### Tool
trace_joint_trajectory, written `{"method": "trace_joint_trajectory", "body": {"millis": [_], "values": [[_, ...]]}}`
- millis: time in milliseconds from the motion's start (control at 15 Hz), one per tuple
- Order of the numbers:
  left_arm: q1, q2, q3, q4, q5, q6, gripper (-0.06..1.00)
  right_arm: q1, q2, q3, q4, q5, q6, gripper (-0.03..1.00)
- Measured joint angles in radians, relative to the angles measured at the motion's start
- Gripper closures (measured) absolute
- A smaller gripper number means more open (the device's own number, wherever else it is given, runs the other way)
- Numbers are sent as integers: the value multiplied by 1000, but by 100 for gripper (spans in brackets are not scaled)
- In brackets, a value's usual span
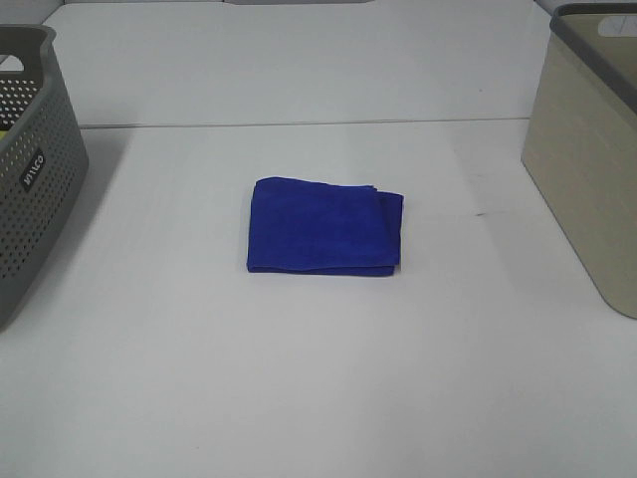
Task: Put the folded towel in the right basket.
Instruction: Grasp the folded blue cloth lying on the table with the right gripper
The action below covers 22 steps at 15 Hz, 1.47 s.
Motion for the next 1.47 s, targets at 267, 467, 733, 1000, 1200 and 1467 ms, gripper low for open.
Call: {"method": "trace_joint_trajectory", "body": {"millis": [267, 467, 733, 1000, 1200, 1467], "values": [[0, 0, 0, 0, 0, 0, -4, 0, 0, 0, 0, 0, 0, -1], [0, 0, 0, 0, 0, 0, -4, 0, 0, 0, 0, 0, 0, -1], [0, 0, 0, 0, 0, 0, -4, 0, 0, 0, 0, 0, 0, -1], [0, 0, 0, 0, 0, 0, -4, 0, 0, 0, 0, 0, 0, -1], [0, 0, 0, 0, 0, 0, -4, 0, 0, 0, 0, 0, 0, -1], [0, 0, 0, 0, 0, 0, -4, 0, 108, -41, -1, 14, 3, -1]]}}
